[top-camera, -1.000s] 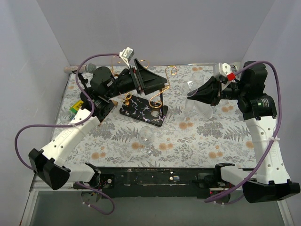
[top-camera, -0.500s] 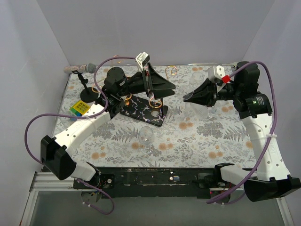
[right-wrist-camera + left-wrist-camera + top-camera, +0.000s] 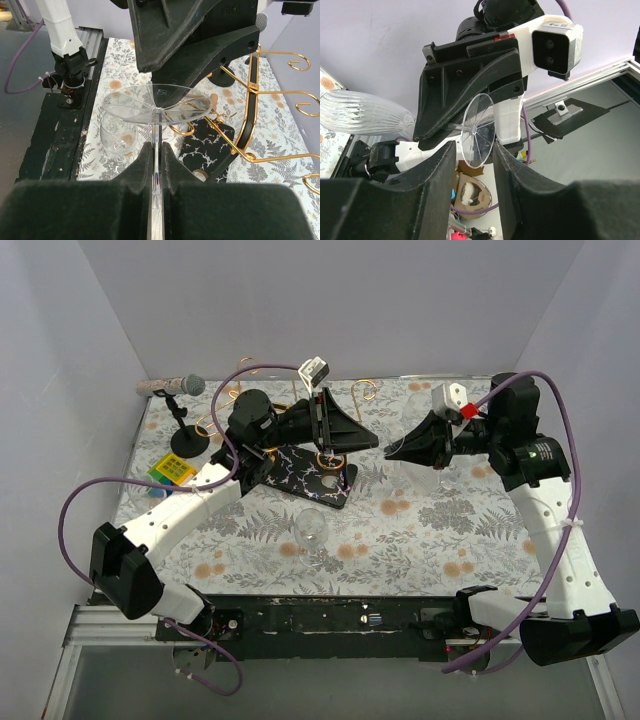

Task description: Place the wine glass upside down on the wine glass rack

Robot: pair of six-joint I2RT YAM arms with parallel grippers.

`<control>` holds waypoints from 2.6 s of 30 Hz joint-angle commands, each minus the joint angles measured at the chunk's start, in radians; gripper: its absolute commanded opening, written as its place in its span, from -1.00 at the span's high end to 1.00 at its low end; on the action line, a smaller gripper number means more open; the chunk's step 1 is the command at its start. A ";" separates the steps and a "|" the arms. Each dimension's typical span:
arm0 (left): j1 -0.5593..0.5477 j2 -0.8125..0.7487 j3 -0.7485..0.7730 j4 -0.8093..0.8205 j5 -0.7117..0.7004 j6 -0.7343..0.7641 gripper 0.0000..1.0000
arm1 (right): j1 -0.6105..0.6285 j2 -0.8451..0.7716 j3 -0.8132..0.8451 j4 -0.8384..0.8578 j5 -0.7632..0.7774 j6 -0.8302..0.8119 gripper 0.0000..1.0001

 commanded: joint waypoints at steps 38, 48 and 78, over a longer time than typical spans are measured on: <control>0.128 -0.409 0.095 -0.434 -0.139 0.112 1.00 | -0.147 -0.026 0.415 -0.440 0.088 -0.237 -0.62; 0.132 -0.444 0.428 -0.916 -0.612 0.431 1.00 | -0.160 -0.029 0.207 -0.252 0.148 -0.114 -0.61; 0.162 -0.473 0.034 -1.004 -1.006 0.345 1.00 | -0.261 0.084 0.072 -0.192 0.079 -0.120 -0.57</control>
